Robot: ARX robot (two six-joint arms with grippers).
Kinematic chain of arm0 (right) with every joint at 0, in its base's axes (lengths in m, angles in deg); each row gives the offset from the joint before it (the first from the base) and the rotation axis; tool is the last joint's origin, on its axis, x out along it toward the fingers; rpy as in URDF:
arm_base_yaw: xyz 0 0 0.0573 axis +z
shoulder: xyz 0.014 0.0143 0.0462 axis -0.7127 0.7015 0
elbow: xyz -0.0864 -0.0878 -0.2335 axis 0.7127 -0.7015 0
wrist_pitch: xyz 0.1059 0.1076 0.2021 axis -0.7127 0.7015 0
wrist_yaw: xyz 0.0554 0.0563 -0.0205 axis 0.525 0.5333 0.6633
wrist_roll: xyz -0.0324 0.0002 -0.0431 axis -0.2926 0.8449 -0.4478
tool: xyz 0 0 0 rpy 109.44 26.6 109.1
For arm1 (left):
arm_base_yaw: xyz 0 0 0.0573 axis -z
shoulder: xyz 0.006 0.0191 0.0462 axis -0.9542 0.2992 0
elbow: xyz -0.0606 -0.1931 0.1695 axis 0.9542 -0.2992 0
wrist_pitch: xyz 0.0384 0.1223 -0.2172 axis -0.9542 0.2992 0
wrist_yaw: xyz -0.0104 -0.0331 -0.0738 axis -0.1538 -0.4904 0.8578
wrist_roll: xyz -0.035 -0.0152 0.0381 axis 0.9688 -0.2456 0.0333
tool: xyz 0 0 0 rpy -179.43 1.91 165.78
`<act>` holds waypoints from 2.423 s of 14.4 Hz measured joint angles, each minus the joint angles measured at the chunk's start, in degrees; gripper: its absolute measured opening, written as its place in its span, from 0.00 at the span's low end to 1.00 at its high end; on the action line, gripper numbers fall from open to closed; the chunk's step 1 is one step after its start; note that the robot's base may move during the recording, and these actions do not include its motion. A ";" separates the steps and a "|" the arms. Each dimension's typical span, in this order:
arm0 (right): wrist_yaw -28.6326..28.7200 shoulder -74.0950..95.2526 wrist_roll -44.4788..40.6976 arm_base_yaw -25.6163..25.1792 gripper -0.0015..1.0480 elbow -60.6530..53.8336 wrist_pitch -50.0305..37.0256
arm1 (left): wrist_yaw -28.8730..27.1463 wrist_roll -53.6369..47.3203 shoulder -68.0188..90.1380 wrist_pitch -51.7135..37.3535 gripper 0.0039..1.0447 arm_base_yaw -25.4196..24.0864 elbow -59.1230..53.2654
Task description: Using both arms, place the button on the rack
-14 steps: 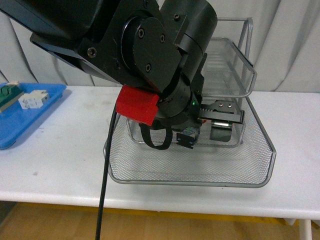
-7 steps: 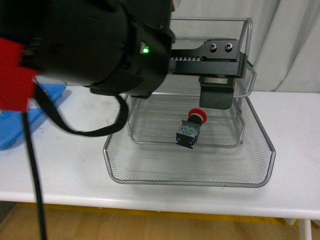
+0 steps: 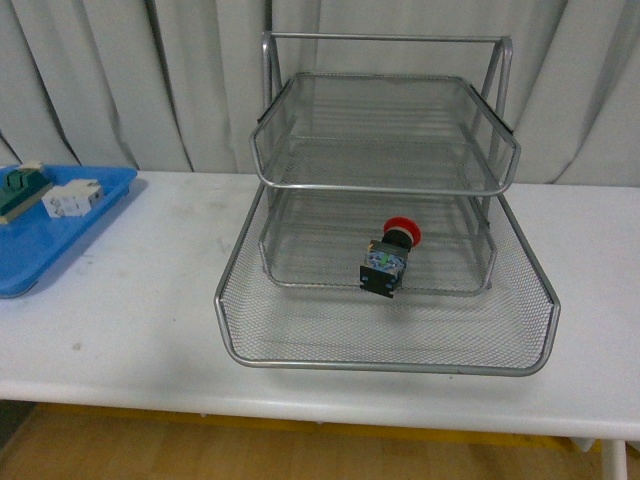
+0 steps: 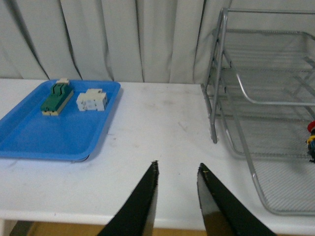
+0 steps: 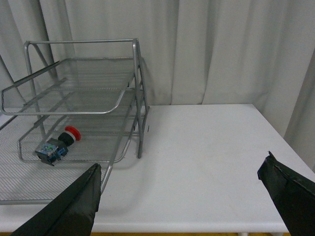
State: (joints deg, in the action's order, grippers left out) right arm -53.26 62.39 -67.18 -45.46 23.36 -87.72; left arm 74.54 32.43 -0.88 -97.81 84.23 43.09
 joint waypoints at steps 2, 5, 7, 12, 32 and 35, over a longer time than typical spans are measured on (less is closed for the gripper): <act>-0.02 0.00 0.00 0.00 0.94 0.00 0.00 | 10.10 0.02 -17.51 10.54 0.02 -12.02 -2.51; -0.02 0.00 0.00 0.00 0.94 0.00 0.00 | 11.74 -0.13 -23.89 12.11 0.01 -11.47 -4.98; -0.02 0.00 0.00 0.00 0.94 0.00 0.00 | 11.74 -0.13 -26.21 12.92 0.01 -11.47 -6.25; -0.02 0.00 0.00 0.00 0.94 0.00 0.04 | 11.65 -0.15 -38.53 21.79 0.01 -11.47 -8.98; -0.02 0.00 0.00 0.00 0.94 0.00 -0.02 | 11.74 -0.22 -38.56 22.16 0.94 -11.47 -9.29; -8.13 0.22 7.41 6.25 0.94 0.11 -7.98 | 11.74 -0.22 -38.56 22.18 0.94 -11.47 -9.29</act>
State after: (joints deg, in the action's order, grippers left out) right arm -61.39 62.60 -59.77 -39.21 23.47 -95.70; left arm 86.28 32.21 -39.44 -75.63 72.75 33.80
